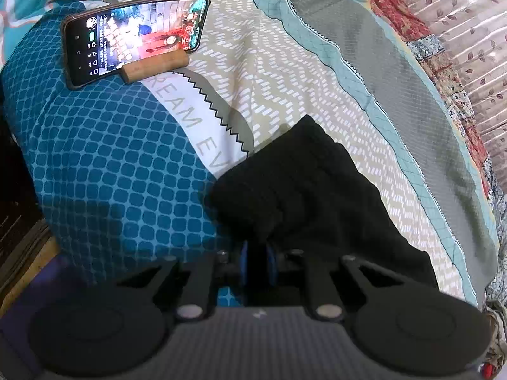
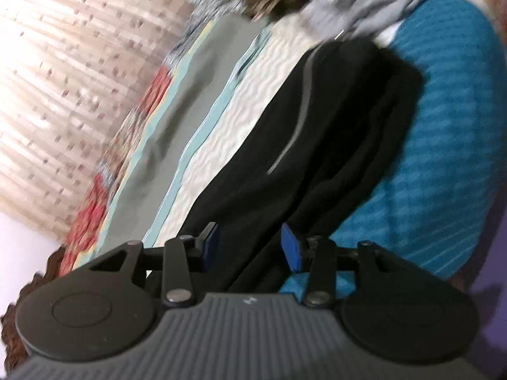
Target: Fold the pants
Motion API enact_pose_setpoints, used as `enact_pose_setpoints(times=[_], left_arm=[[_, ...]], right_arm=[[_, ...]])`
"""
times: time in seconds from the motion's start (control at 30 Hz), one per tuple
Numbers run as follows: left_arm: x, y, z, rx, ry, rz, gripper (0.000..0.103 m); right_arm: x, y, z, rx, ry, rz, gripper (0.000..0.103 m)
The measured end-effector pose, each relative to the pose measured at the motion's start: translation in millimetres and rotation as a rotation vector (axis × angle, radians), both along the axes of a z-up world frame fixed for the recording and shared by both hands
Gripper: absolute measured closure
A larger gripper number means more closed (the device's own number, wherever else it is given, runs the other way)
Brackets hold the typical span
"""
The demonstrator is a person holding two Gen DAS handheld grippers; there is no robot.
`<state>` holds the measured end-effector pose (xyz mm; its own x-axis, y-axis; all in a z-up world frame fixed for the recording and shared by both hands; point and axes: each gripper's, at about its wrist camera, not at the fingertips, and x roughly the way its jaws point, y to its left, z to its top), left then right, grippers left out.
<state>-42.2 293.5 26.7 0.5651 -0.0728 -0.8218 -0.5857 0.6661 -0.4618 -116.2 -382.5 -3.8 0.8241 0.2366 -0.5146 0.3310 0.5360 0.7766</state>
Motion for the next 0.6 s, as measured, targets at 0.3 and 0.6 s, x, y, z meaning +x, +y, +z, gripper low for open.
enact_pose_setpoints(times=[0.3,0.6], left_arm=[[2.2,4.1,-0.5,-0.022,0.004,0.000,0.091],[6.0,4.8,4.5,-0.024,-0.003,-0.016,0.091]], right_arm=[[55.9,75.9,-24.1,0.290,0.065,0.303,0.057],[86.4,105.5,-27.8,0.174,0.133,0.351,0.056]])
